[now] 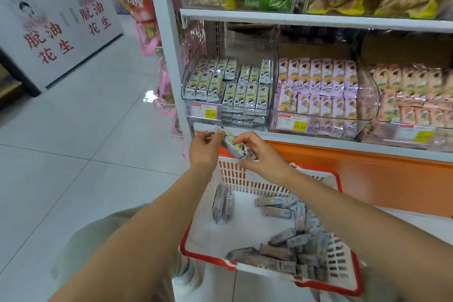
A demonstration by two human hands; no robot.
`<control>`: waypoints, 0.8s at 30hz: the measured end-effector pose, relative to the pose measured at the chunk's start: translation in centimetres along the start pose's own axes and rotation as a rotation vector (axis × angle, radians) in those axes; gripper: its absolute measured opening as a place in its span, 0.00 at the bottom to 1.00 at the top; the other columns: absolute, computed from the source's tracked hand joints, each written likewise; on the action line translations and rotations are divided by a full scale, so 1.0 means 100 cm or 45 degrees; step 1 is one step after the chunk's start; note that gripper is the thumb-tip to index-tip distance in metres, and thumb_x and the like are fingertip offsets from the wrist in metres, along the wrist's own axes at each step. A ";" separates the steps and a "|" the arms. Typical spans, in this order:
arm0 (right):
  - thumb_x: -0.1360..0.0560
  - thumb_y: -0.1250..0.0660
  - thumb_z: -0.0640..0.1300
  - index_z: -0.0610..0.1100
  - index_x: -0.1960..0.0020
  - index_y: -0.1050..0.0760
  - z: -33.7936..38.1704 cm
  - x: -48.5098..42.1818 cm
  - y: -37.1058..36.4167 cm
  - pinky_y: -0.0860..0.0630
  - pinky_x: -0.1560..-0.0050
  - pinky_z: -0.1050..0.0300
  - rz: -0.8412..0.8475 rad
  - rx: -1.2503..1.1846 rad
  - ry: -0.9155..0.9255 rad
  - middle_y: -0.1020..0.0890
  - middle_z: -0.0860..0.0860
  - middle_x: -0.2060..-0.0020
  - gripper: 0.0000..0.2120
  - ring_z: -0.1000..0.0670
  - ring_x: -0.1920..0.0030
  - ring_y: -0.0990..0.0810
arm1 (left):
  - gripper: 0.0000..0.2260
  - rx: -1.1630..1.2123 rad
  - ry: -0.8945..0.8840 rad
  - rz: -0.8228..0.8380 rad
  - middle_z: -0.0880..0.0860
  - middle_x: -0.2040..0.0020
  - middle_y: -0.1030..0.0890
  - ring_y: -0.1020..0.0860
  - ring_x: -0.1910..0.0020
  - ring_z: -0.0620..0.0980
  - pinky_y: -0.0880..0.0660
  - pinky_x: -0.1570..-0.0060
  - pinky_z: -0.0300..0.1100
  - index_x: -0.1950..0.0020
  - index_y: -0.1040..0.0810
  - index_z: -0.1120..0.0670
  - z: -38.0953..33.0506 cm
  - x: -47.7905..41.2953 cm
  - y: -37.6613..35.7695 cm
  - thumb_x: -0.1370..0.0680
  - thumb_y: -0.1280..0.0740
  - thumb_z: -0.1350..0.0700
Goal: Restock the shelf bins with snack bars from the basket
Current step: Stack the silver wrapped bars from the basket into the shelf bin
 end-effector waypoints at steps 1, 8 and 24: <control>0.25 0.32 0.34 0.49 0.41 0.29 0.010 -0.003 0.004 0.26 0.37 0.49 -0.038 0.014 0.037 0.25 0.54 0.41 0.17 0.55 0.37 0.26 | 0.16 -0.019 -0.029 0.006 0.56 0.53 0.18 0.22 0.62 0.48 0.29 0.62 0.38 0.42 0.22 0.61 -0.010 -0.001 0.001 0.22 0.33 0.49; 0.23 0.34 0.40 0.53 0.43 0.27 0.055 -0.040 0.056 0.22 0.50 0.38 -0.473 0.163 0.097 0.19 0.49 0.45 0.12 0.41 0.48 0.19 | 0.19 -0.485 -0.447 -0.038 0.55 0.34 0.26 0.28 0.35 0.53 0.31 0.37 0.46 0.29 0.31 0.56 -0.080 -0.019 0.011 0.18 0.40 0.53; 0.22 0.35 0.48 0.43 0.40 0.27 0.050 -0.131 0.067 0.34 0.66 0.56 -0.693 0.792 -0.015 0.19 0.47 0.60 0.13 0.47 0.67 0.26 | 0.26 -1.381 -0.901 0.037 0.53 0.20 0.49 0.54 0.21 0.54 0.57 0.24 0.50 0.21 0.46 0.52 -0.084 -0.066 -0.019 0.18 0.43 0.52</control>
Point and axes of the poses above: each hand's wrist, its own x-axis away from the middle knuckle, its own y-axis out of the back of the hand, z = x × y, the point moved 9 cm from there along -x, towards the middle knuckle
